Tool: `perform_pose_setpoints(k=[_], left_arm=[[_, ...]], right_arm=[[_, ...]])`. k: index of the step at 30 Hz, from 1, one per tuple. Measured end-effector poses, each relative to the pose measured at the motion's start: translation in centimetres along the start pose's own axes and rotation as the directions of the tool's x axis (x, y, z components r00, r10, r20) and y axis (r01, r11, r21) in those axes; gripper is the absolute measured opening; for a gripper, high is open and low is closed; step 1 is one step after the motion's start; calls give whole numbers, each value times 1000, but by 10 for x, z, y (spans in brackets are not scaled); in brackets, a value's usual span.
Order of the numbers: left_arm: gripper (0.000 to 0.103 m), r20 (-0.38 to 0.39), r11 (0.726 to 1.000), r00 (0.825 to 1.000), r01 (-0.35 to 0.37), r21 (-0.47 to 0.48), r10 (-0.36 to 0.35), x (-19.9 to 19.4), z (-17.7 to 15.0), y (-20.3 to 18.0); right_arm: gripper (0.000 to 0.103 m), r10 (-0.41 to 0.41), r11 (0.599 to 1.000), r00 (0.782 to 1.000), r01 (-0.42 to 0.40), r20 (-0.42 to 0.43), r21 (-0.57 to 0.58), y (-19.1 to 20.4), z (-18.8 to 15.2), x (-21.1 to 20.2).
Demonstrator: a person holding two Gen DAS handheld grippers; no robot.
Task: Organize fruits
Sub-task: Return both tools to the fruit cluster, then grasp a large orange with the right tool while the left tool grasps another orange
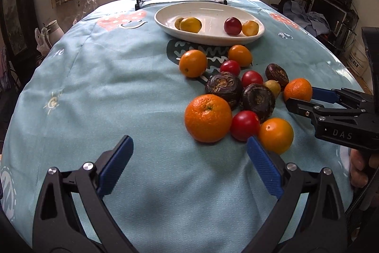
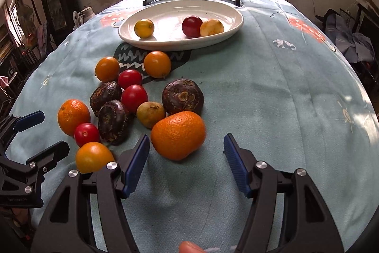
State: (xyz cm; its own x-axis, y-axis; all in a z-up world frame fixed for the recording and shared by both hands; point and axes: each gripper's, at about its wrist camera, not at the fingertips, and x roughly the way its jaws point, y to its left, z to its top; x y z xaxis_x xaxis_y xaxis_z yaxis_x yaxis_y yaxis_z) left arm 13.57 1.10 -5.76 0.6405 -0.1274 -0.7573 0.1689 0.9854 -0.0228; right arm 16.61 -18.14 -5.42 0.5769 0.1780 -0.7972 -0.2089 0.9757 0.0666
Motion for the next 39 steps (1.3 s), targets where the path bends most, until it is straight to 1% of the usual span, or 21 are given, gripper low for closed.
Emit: perform_pose_setpoints(k=[9, 15, 20, 21, 23, 26, 27, 29, 31, 34, 36, 39], left_arm=[[98, -4, 1000, 1000, 6, 4, -6, 0, 0, -2], [98, -1, 1000, 1000, 11, 3, -11, 0, -1, -1], [98, -3, 1000, 1000, 18, 11, -18, 0, -2, -2], [98, -4, 1000, 1000, 19, 9, -19, 0, -2, -2], [98, -7, 1000, 1000, 20, 5, -20, 1, -2, -1], [98, -10, 1000, 1000, 26, -2, -26, 2, -2, 1], [98, -10, 999, 999, 32, -4, -32, 2, -2, 1], [98, -10, 998, 998, 62, -14, -62, 3, 0, 4], [97, -13, 997, 997, 73, -23, -73, 6, 4, 8], [89, -11, 998, 998, 65, 6, -65, 10, 11, 10], [81, -18, 996, 997, 81, 25, -80, 14, 14, 10], [76, -30, 993, 993, 119, 18, -118, 18, 17, 12]], right_arm=[[65, 15, 1000, 1000, -15, -11, -7, 2, 3, 3], [63, 21, 1000, 1000, -21, -4, -13, 1, 4, 2], [58, 36, 999, 999, -36, -12, -6, -2, 4, 3], [55, 39, 999, 999, -39, -14, -2, -3, 3, 3], [46, 55, 998, 998, -55, -19, 5, -4, 3, 4], [44, 72, 997, 997, -72, -5, 17, -7, 0, 1], [44, 89, 996, 996, -89, 0, 27, -9, -1, 0], [44, 123, 991, 992, -124, 8, 58, -15, -6, -1], [44, 148, 985, 989, -149, 19, 86, -20, -7, -3], [44, 154, 983, 988, -156, 18, 99, -22, -7, -2], [44, 151, 984, 988, -152, 17, 96, -21, -6, -2], [44, 156, 982, 988, -157, 18, 100, -21, -6, -2]])
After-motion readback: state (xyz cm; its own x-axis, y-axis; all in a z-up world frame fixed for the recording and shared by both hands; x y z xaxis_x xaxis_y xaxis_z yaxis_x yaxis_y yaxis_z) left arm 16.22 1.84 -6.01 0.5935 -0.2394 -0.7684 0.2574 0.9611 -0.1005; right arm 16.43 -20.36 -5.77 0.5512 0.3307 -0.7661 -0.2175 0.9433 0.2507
